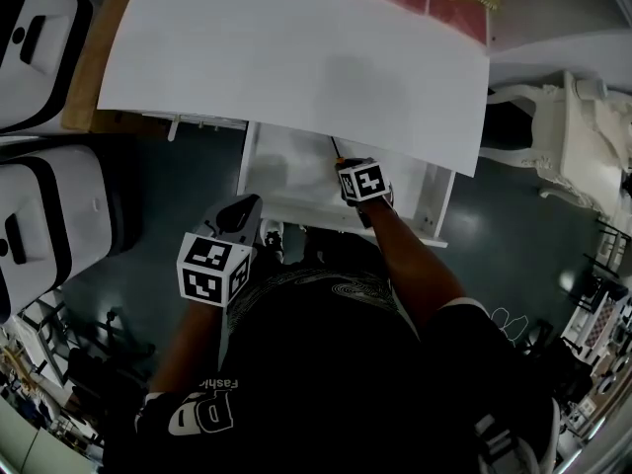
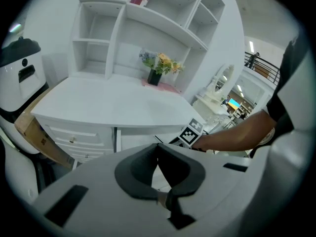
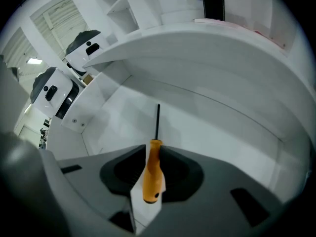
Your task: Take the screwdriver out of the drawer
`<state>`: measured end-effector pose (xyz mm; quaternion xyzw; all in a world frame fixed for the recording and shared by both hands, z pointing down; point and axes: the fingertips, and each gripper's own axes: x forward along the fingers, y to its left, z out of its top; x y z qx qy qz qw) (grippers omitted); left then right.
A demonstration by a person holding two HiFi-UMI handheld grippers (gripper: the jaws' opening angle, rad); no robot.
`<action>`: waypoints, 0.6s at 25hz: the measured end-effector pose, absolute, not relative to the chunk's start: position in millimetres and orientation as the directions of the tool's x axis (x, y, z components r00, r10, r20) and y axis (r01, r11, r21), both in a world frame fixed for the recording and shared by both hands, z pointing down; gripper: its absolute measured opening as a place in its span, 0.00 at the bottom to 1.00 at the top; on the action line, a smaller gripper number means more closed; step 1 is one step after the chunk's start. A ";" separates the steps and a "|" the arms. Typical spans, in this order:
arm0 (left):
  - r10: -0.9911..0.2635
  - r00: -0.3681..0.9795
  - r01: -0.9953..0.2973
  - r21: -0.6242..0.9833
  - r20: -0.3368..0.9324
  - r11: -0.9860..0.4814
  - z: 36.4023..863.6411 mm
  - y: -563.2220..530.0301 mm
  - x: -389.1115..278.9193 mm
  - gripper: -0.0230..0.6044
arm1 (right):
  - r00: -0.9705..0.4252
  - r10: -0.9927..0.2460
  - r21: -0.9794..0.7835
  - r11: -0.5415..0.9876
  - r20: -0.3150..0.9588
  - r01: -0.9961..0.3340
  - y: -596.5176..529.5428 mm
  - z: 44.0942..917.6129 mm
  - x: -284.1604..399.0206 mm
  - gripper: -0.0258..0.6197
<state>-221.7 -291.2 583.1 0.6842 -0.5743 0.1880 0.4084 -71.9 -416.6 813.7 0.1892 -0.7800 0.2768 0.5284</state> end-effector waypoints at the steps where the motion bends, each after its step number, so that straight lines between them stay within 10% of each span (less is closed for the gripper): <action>1: -0.632 0.269 -0.939 0.343 0.727 -0.005 583.4 -290.5 -221.9 0.06 | -0.366 0.000 -0.231 0.776 0.931 -0.587 -416.7 815.1 -72.0 0.19; 15: -0.637 0.267 -0.936 0.353 0.724 0.009 583.2 -287.6 -222.1 0.06 | -0.238 -0.035 -0.099 0.843 0.971 -0.529 -413.2 826.1 -78.3 0.21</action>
